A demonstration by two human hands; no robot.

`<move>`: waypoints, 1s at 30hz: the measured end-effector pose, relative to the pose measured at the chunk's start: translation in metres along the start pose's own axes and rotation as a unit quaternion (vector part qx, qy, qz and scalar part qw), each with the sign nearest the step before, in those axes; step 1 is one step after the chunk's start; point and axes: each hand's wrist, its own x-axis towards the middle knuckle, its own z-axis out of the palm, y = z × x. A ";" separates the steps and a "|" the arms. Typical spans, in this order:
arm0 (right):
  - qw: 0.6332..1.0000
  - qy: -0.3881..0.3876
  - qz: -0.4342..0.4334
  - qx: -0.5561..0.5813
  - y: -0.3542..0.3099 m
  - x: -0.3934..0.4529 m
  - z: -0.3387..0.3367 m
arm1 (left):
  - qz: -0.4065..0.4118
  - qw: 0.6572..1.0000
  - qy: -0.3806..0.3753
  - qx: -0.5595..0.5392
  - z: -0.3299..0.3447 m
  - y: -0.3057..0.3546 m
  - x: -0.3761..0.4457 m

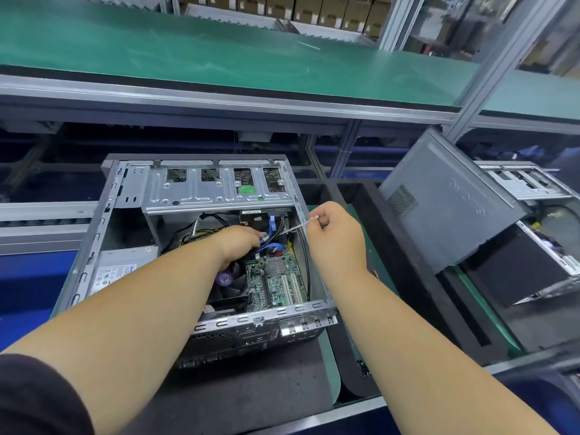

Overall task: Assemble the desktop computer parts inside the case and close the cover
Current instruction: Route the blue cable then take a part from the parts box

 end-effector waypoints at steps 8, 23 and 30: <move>0.997 0.017 0.046 0.054 0.001 0.002 0.000 | 0.016 0.995 -0.006 -0.094 0.003 0.000 -0.007; 0.981 -0.034 0.147 0.118 -0.006 0.012 0.020 | 0.015 0.995 0.019 -0.095 0.003 -0.006 0.003; 0.983 -0.033 0.145 0.106 -0.005 0.013 0.025 | 0.029 0.998 0.004 -0.057 0.004 0.002 -0.001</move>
